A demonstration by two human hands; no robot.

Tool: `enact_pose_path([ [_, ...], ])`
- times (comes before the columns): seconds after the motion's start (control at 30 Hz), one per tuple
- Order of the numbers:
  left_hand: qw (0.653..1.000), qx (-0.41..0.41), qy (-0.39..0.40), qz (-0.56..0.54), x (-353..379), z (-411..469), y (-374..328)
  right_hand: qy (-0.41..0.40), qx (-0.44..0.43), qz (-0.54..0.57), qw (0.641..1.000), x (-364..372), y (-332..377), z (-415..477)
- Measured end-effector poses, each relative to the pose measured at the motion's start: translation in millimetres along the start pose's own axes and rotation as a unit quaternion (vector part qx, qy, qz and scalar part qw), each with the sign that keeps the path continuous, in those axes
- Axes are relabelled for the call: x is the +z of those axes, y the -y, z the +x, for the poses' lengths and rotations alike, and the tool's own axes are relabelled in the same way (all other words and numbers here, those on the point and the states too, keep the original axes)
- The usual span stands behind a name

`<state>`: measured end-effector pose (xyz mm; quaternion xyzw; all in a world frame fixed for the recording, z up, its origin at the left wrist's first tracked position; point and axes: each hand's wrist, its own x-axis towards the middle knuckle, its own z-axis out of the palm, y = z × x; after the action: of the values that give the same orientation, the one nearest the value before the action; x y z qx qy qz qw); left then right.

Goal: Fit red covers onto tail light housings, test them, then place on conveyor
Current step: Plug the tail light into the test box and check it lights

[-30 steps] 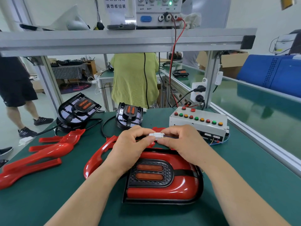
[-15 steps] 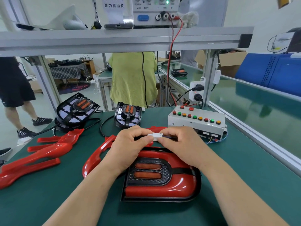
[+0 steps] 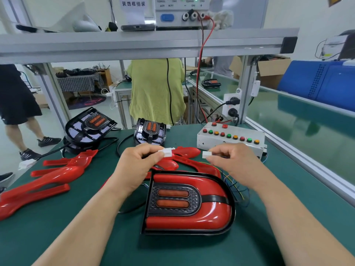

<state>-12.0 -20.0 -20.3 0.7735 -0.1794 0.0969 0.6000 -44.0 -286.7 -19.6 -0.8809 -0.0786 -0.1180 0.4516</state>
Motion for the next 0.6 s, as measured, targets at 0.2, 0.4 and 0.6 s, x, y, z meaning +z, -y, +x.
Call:
enact_pose_path([
  [0.2, 0.998, 0.012, 0.005, 0.057, 5.0, -2.4, 2.9, 0.045, 0.055, -0.066, 0.995, 3.9, -10.5, 5.0],
  [0.4, 0.978, 0.031, 0.071, 0.194, 0.0, -6.3, -2.2, 0.087, 0.06, -0.143, 0.984, 6.8, -9.4, 3.8],
  [0.6, 0.989, 0.033, 0.029, 0.141, -4.8, -6.1, -7.1, 0.031, 0.003, -0.118, 0.993, 3.7, 1.3, -0.1],
])
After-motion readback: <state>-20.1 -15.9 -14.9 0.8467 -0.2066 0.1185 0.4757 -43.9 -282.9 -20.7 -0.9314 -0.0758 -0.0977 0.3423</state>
